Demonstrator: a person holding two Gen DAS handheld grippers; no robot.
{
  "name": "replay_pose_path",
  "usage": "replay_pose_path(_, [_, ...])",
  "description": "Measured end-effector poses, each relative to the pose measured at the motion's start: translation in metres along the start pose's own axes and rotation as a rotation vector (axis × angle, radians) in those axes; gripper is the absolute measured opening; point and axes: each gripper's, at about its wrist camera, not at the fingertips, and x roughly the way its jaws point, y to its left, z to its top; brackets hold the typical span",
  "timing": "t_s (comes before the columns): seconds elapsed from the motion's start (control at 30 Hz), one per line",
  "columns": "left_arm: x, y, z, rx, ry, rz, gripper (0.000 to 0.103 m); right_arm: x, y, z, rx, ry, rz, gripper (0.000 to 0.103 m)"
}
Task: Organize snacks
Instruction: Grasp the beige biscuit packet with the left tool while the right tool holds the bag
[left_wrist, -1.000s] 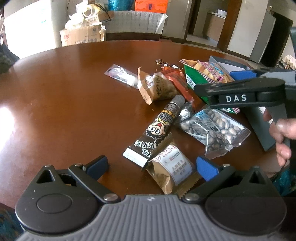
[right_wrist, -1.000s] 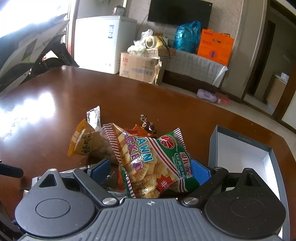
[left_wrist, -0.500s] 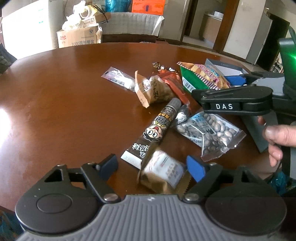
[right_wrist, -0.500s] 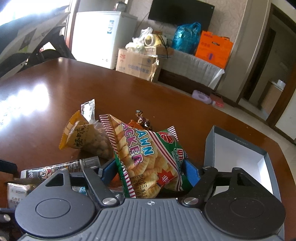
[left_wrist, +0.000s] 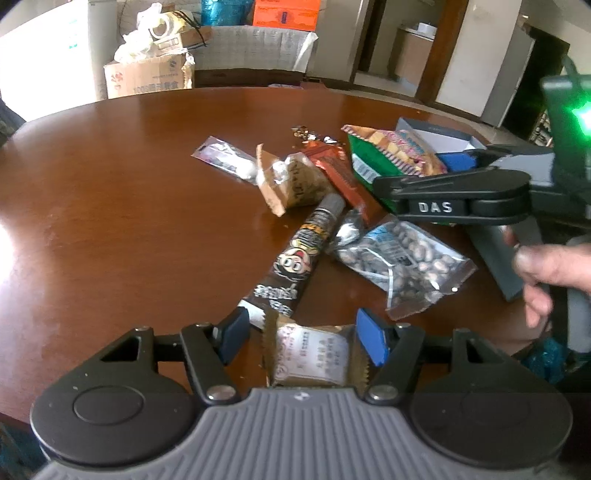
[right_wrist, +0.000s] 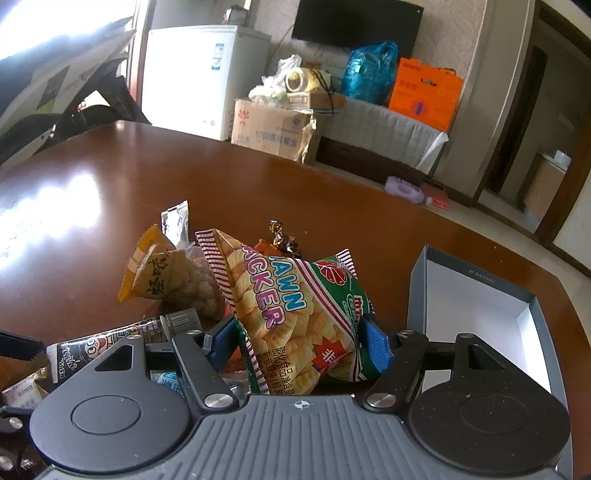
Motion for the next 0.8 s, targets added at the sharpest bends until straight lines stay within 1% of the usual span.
replay_pose_path(0.17, [-0.003,-0.006,-0.001,0.021,0.006,-0.01,0.065,0.0,0.0,0.0,-0.001,0.0,0.0,0.07])
replay_pose_path(0.47, [-0.009,-0.017,-0.012,0.064,0.033,0.006,0.065,0.0,0.001,0.0,0.001,0.002,0.001,0.069])
replay_pose_path(0.63, [-0.008,-0.019,-0.015,0.081,0.034,0.002,0.065,0.0,0.0,0.001,0.018,-0.004,0.005,0.067])
replay_pose_path(0.67, [-0.008,-0.018,-0.015,0.081,0.028,0.002,0.061,-0.001,-0.001,0.001,0.024,-0.005,0.007,0.066])
replay_pose_path(0.7, [-0.009,-0.019,-0.015,0.084,0.024,0.008,0.054,-0.001,-0.002,0.001,0.028,-0.008,0.009,0.066])
replay_pose_path(0.73, [-0.009,-0.019,-0.015,0.089,0.02,0.014,0.054,-0.002,-0.003,0.001,0.032,-0.009,0.01,0.065])
replay_pose_path(0.8, [-0.009,-0.021,-0.015,0.107,0.013,0.018,0.05,-0.003,-0.004,0.001,0.039,-0.014,0.013,0.063])
